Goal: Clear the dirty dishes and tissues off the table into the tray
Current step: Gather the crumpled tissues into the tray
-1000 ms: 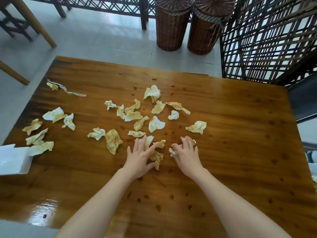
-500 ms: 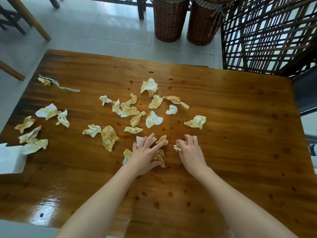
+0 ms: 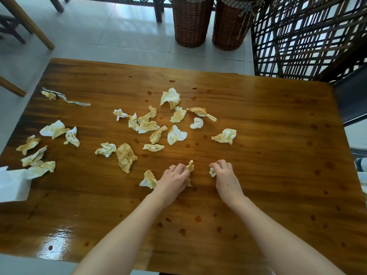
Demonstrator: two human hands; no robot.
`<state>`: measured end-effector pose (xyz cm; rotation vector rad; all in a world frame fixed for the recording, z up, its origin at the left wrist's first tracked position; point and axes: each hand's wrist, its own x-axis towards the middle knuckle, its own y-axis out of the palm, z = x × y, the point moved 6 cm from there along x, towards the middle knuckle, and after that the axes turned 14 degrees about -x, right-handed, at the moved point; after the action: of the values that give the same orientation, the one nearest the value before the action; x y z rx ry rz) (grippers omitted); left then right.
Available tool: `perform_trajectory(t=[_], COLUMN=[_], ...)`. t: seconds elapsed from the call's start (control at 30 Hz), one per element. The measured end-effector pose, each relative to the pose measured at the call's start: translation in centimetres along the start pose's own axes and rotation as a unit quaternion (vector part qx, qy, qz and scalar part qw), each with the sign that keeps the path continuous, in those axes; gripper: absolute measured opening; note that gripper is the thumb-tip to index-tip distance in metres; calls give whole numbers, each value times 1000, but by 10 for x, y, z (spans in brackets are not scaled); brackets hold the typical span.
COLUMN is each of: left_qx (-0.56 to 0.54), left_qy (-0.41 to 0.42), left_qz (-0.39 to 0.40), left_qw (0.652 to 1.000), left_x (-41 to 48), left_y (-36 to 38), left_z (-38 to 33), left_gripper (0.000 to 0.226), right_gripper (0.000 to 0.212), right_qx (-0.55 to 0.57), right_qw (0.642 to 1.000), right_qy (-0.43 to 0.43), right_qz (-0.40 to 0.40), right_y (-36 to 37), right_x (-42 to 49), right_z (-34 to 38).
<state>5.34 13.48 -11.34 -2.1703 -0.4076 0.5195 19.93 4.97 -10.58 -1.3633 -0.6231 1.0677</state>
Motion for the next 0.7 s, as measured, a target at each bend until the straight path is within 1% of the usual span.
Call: perform_trajectory(t=[0.07, 0.17, 0.27, 0.53, 0.7], left_qx=[5, 19, 32, 32, 40], left_qy=[9, 25, 50, 135, 171], left_qz=[-8, -17, -24, -20, -6], left_qw=[1000, 999, 998, 990, 984], left_x=[0, 2, 7, 34, 48], left_y=[-1, -7, -13, -14, -3], left_z=[-3, -8, -22, -91, -136], left_gripper=[21, 25, 28, 30, 29], right_gripper=[48, 51, 50, 47, 46], right_qx=[3, 4, 3, 24, 31], right_qw=[1000, 1000, 999, 989, 982], right_qy=[9, 19, 41, 108, 143], right_qz=[-2, -7, -24, -97, -123], right_y=[-1, -4, -13, -53, -74], right_x=[-5, -13, -23, -69, -100], right_z=[-3, -9, -16, -60, -91])
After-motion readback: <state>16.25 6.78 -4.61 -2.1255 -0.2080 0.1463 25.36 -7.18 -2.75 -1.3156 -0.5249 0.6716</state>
